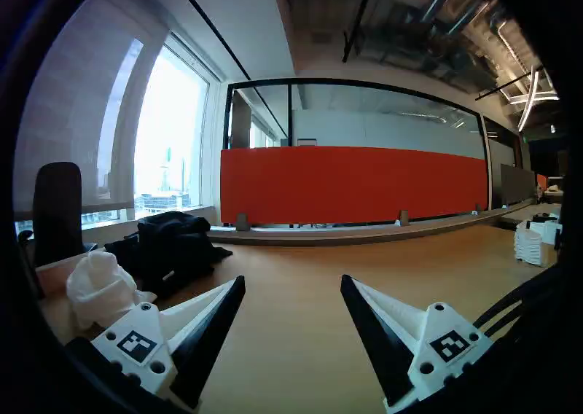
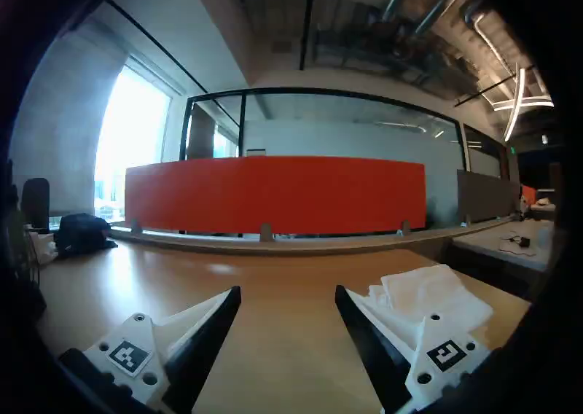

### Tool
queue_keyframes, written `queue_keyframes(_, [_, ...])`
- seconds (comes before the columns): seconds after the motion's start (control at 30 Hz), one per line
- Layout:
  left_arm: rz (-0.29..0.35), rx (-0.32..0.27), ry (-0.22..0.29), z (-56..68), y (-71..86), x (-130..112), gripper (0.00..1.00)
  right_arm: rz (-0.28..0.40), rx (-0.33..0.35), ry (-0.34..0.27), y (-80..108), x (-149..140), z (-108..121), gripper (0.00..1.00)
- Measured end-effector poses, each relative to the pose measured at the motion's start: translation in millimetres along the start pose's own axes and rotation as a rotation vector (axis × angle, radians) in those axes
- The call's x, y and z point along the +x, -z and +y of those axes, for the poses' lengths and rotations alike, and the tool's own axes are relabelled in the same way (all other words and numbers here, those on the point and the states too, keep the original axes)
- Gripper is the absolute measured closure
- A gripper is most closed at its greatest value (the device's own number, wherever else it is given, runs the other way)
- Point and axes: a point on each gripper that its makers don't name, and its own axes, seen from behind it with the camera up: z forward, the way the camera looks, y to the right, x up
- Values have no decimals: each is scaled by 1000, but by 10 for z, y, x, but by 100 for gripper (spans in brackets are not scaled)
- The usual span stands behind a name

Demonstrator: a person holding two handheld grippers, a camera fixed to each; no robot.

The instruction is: Fold towel

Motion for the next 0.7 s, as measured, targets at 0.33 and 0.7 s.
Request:
queue_keyframes(0.33, [0,0,0,-4,2,14,3,0,0,0,4,5,-5,0])
queue_keyframes(0.7, [-1,0,0,-5,3,16,2,0,0,0,4,-3,-6,0])
